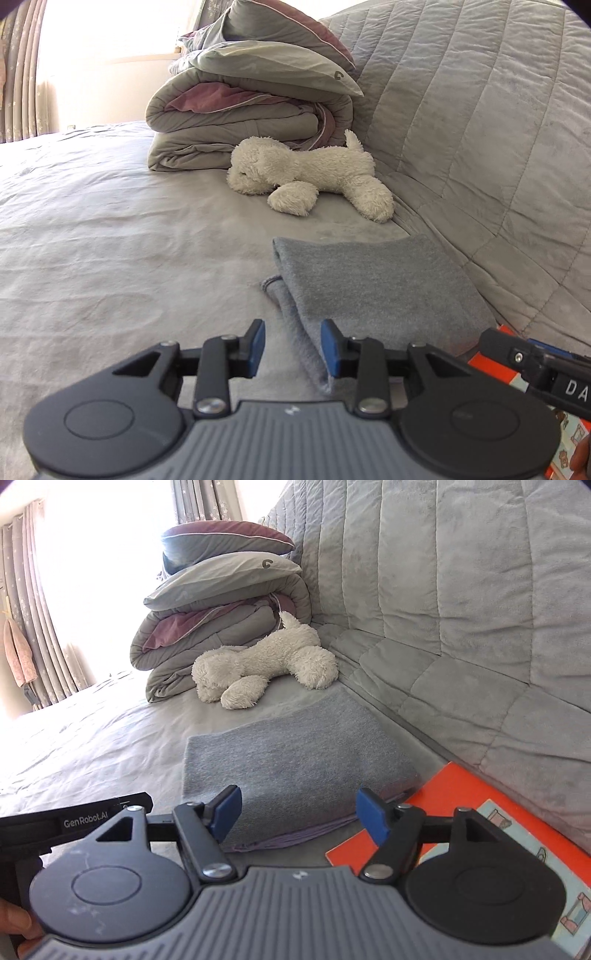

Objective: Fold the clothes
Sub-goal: 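Withdraw both open grippers from the placed sweater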

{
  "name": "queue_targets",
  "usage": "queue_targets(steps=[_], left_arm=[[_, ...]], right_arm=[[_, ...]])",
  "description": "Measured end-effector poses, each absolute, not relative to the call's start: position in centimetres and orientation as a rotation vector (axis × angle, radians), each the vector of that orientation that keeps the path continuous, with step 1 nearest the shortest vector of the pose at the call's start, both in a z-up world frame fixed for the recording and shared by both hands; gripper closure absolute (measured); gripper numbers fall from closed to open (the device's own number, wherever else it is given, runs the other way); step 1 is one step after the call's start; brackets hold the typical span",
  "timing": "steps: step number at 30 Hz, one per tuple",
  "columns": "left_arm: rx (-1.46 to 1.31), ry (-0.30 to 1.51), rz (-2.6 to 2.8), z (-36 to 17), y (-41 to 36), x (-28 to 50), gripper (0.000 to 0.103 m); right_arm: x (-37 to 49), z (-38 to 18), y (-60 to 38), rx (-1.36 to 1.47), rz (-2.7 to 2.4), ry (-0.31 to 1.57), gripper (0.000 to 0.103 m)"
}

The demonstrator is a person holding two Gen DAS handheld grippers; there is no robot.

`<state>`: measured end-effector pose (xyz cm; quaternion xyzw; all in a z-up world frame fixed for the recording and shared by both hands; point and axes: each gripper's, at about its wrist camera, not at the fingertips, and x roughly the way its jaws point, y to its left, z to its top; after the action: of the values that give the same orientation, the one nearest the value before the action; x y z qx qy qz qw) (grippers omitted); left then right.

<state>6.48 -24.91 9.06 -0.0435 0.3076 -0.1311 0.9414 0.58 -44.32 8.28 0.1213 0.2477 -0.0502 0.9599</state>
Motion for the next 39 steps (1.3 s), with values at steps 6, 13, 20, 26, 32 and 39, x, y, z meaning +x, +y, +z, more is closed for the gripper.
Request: queue_targets(steps=[6,13,20,26,32,39], left_arm=[[-0.083,0.597,-0.258,11.0,-22.6,3.6,0.062],[-0.082,0.582,-0.221,12.3,-20.2,0.8,0.057],[-0.099,0.58,-0.215,13.0,-19.0,-0.8,0.057],[-0.094,0.568,-0.241,13.8,-18.8,-1.7,0.048],[-0.112,0.557,-0.246,13.9,-17.9,-2.6,0.021],[-0.074,0.536,-0.211,12.8,-17.2,-2.9,0.001]], right_arm=[[-1.5,10.2,-41.8,0.205,-0.094,0.497,0.023],[-3.4,11.7,-39.2,0.217,-0.117,0.499,0.016],[-4.8,12.6,-37.2,0.185,-0.115,0.476,0.009],[-5.6,12.8,-36.5,0.158,-0.129,0.467,0.0],[-6.5,11.9,-36.0,0.184,-0.169,0.456,0.0],[-7.0,9.9,-35.8,0.212,-0.247,0.437,0.0]])
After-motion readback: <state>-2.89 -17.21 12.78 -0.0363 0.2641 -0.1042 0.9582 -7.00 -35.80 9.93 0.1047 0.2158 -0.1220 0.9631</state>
